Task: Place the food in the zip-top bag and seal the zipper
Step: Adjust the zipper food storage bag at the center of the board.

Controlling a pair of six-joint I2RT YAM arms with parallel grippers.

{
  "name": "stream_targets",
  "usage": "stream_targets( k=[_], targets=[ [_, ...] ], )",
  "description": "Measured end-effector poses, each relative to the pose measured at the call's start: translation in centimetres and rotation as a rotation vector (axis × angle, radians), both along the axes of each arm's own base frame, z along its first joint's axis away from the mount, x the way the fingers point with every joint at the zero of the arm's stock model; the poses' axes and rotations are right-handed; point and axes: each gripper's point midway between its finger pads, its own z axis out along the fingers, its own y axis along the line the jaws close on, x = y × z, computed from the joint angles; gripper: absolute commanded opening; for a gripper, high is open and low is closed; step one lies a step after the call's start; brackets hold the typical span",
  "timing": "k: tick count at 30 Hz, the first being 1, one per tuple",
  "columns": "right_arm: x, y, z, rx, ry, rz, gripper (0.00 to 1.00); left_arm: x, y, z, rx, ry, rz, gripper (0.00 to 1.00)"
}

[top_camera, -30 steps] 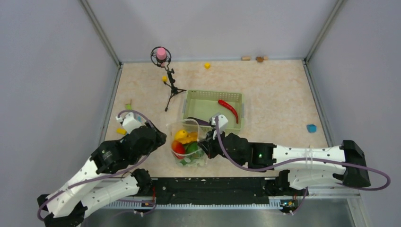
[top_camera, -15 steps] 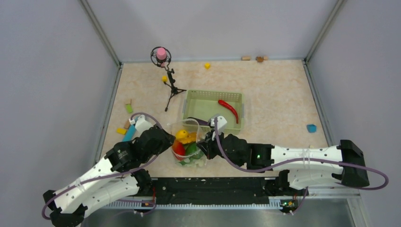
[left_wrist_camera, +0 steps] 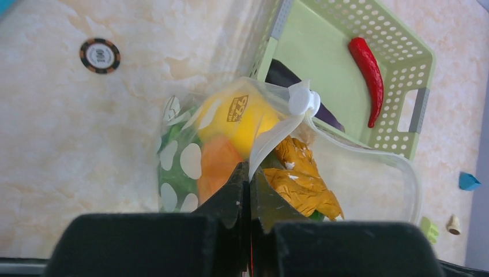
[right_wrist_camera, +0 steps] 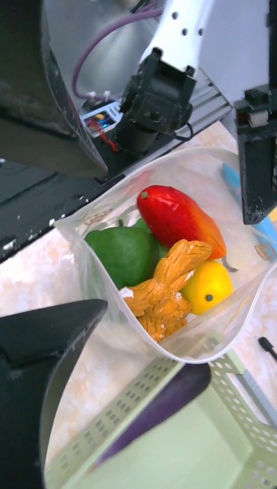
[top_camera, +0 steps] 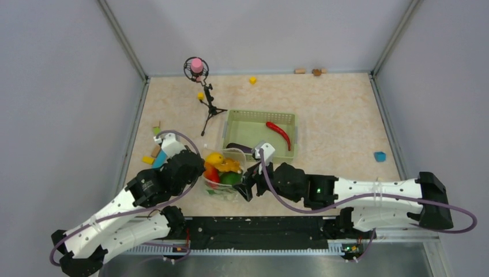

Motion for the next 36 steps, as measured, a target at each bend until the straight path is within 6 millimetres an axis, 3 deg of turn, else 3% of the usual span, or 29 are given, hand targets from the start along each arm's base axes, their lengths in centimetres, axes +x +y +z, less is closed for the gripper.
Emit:
stream_targets(
  k=[3, 10, 13, 16, 19, 21, 27, 32, 36],
  targets=[
    [0.2, -0.8, 0.7, -0.015, -0.021, 0.032, 0.98, 0.4, 0.3, 0.3, 0.049, -0.026, -0.014, 0.00],
    [4.5, -3.1, 4.4, -0.036, -0.036, -0.035, 0.99, 0.7, 0.9, 0.0, 0.110, -0.066, -0.052, 0.00],
    [7.8, -4.3, 5.3, -0.066, -0.032, -0.083, 0.99, 0.8, 1.5, 0.0, 0.137, -0.076, -0.056, 0.00],
    [12.6, -5.5, 4.8, -0.118, -0.001, -0.140, 0.99, 1.1, 1.7, 0.1, 0.160, -0.089, -0.069, 0.00],
    [17.2, -5.9, 2.2, -0.224, 0.038, -0.151, 0.99, 1.7, 1.4, 0.0, 0.187, -0.086, -0.092, 0.00],
    [18.9, -5.7, -0.4, -0.305, 0.079, -0.126, 0.98, 2.2, 1.6, -0.4, 0.213, -0.070, -0.089, 0.00],
    [21.2, -3.5, -6.9, -0.471, 0.164, 0.052, 0.96, 3.3, 1.6, -0.7, 0.239, -0.062, -0.103, 0.00],
    [23.1, -1.5, -10.3, -0.549, 0.176, 0.161, 0.94, 3.9, 0.6, -0.5, 0.203, -0.098, -0.150, 0.00],
    [23.5, -1.0, -12.9, -0.599, 0.192, 0.224, 0.94, 3.9, -0.1, -1.2, 0.205, -0.096, -0.193, 0.00]
  ],
)
